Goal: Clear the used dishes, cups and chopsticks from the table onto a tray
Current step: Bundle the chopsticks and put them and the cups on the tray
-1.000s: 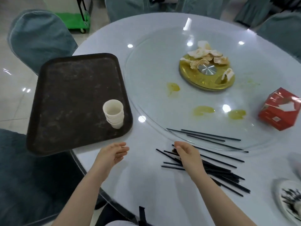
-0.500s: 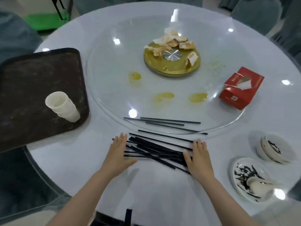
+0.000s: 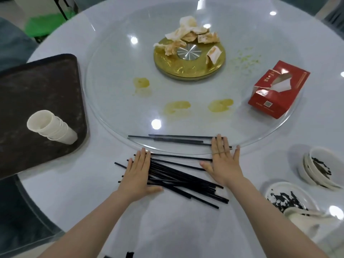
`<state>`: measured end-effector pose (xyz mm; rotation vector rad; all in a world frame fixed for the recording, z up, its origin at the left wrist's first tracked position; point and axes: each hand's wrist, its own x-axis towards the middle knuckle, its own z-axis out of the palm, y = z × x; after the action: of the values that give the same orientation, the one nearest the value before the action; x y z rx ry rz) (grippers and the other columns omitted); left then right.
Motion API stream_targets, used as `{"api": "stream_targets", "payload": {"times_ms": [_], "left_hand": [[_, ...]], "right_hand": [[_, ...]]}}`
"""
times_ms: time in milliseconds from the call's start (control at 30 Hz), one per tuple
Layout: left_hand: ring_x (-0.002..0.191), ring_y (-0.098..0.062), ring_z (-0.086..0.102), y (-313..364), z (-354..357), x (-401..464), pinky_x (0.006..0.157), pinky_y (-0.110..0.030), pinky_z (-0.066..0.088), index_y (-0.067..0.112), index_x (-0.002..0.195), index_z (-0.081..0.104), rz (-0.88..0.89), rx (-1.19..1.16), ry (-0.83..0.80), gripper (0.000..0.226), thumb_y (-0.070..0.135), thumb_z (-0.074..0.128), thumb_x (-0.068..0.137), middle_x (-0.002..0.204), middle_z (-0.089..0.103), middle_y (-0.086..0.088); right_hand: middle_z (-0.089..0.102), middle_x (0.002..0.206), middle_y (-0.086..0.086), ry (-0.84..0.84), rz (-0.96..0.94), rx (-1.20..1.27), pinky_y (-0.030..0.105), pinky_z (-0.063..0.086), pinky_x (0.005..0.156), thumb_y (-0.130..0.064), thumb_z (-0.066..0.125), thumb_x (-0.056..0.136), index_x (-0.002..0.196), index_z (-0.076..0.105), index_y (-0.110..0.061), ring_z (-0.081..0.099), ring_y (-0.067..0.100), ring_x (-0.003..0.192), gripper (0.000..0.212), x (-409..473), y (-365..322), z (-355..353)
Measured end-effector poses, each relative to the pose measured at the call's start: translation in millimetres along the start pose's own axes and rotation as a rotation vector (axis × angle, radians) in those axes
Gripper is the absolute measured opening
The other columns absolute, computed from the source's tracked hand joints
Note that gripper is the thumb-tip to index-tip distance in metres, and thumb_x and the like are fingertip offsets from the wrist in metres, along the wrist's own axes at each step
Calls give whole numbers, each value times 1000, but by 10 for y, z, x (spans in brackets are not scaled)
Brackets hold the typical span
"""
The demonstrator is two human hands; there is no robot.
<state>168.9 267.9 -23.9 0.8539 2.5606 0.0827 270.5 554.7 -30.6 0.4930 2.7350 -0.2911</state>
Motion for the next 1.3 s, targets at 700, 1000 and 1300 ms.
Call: {"api": "stream_targets", "payload": {"times_ms": [700, 1000, 1300], "left_hand": [[142, -20, -29, 9, -61, 36, 117, -40, -14, 16, 144, -28, 108, 97, 43, 122, 83, 44, 73, 158, -24, -2], [90, -37, 63, 106, -140, -33, 85, -49, 52, 4, 103, 68, 283, 187, 279, 65, 46, 88, 57, 96, 63, -14], [65, -22, 54, 261, -205, -107, 56, -29, 32, 11, 78, 57, 371, 426, 138, 29, 22, 75, 57, 76, 57, -5]], "right_hand": [[-22, 156, -10, -69, -303, 51, 54, -22, 110, -80, 0, 76, 148, -20, -25, -27, 12, 141, 93, -417, -255, 106], [36, 136, 8, 67, -342, -12, 38, 25, 107, -45, 58, 80, 147, 25, -10, 34, 30, 126, 82, -522, -760, 111], [50, 105, 7, 92, -245, -81, 30, 30, 69, -10, 50, 81, 104, 48, -9, 48, 27, 97, 23, -466, -1149, 108]]}}
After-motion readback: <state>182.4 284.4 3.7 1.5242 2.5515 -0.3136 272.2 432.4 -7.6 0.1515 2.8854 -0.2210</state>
